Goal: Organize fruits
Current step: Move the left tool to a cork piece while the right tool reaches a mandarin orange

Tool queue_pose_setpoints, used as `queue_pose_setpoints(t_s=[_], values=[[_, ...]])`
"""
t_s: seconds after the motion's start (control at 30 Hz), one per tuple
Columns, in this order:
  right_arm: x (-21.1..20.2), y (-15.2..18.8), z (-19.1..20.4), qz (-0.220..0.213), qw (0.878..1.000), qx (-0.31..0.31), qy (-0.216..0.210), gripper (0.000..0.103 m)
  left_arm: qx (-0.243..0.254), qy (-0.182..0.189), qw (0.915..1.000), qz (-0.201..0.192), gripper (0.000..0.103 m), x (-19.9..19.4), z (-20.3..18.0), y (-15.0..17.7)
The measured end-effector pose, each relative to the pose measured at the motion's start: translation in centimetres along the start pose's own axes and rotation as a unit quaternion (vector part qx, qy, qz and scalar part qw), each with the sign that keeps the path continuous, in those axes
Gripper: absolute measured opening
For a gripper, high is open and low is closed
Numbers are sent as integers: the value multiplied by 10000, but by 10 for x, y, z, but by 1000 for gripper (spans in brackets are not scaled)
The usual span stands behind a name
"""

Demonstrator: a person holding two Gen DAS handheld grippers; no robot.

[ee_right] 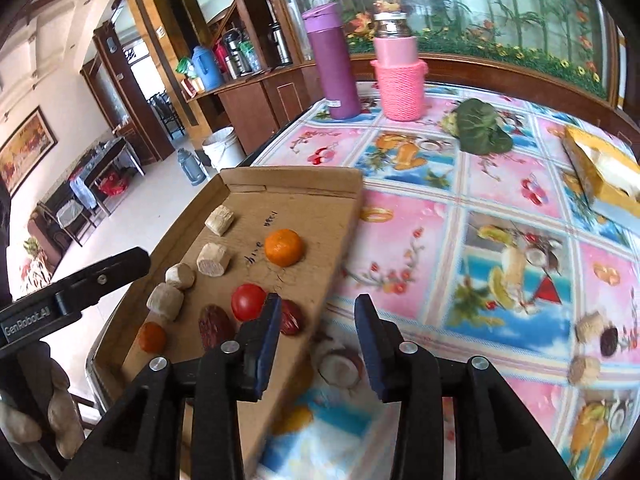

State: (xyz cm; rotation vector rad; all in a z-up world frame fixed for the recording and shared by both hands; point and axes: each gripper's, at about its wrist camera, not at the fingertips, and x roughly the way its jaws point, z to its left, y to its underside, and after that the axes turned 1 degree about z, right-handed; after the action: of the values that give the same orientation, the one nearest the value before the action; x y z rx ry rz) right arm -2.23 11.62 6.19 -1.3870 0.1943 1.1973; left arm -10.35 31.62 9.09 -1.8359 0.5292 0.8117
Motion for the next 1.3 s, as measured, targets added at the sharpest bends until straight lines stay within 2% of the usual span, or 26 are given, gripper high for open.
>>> queue_pose_setpoints(t_s=[0.17,0.33,0.5,0.6,0.8,0.97,1.03,1.2,1.3], values=[[-36,28,-38,-64,9997,189,153,50,254,272,9993,92,79,-9,-32,22],[-83,61,-107,-115,9954,636,708,54,569,412,9971,295,79,-2,-67,34],[-130,88,-181,-249,9820,1239,1401,55,943,606,9928,428,79,3,-107,47],[-150,102,-214,-322,9726,1580,1676,56,1167,697,9890,590,79,10,-128,58],[-156,116,-245,-324,9656,1888,1761,56,1601,927,9786,905,79,22,-162,82],[-163,120,-262,-426,9619,2004,1812,56,1759,986,9738,1056,79,27,-174,93],[-175,122,-277,-549,9565,2107,1943,56,1780,1016,9728,1080,79,29,-177,95],[-214,119,-331,-997,9344,2542,2288,56,1834,1058,9707,1139,79,39,-191,96],[-226,114,-358,-1100,9238,2754,2421,56,1921,1124,9681,1154,79,47,-204,99]])
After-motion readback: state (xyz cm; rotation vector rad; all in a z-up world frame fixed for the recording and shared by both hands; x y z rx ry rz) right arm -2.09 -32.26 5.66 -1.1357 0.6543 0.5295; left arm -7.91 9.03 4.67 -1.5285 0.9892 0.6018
